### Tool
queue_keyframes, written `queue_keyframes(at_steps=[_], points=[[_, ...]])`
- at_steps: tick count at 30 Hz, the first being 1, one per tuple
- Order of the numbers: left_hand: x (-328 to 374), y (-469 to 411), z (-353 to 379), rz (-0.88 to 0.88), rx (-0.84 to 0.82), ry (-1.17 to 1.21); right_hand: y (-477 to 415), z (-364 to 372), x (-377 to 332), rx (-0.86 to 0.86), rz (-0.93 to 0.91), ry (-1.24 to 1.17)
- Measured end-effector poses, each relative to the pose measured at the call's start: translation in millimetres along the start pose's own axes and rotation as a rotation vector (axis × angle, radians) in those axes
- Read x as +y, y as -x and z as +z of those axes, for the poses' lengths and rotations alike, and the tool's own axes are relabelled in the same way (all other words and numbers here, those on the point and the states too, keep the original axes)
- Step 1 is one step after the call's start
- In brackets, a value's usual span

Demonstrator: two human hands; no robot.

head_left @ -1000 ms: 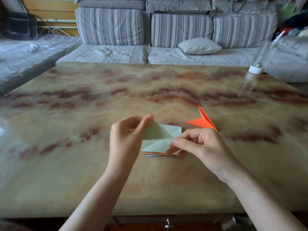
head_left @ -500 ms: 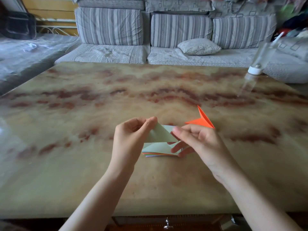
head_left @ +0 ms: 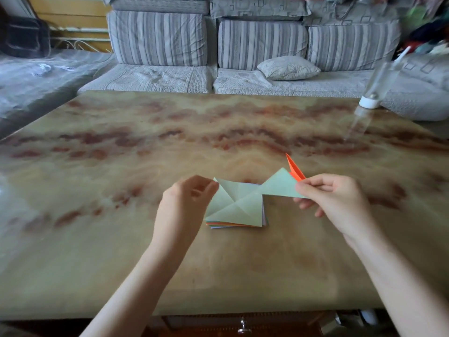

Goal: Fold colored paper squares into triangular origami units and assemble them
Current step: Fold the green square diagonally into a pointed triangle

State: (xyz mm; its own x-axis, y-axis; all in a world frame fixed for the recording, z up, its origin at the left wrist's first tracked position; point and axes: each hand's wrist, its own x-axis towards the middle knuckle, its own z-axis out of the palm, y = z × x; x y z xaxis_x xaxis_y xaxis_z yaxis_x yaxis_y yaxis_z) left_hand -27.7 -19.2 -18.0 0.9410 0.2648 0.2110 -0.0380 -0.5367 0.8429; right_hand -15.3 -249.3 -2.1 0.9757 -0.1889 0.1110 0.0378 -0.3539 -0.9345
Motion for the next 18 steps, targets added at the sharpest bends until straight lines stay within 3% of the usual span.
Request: queue_keyframes(at_steps=[4, 10, 14, 18], points=[[-9, 7, 10, 0.07, -0.036, -0.315, -13, -12, 19, 0.106, 0.049, 0.22], [-15, 3, 12, 0.04, -0.075, -0.343, -13, -6, 33, 0.124, 0.073, 0.572], [-13, 0, 10, 0.018, -0.07, -0.268, -11, -3, 26, 0.194, -0.054, 0.616], [-11, 1, 10, 0.111, -0.04, -0.206, -7, 1, 12, 0.232, -0.312, 0.424]])
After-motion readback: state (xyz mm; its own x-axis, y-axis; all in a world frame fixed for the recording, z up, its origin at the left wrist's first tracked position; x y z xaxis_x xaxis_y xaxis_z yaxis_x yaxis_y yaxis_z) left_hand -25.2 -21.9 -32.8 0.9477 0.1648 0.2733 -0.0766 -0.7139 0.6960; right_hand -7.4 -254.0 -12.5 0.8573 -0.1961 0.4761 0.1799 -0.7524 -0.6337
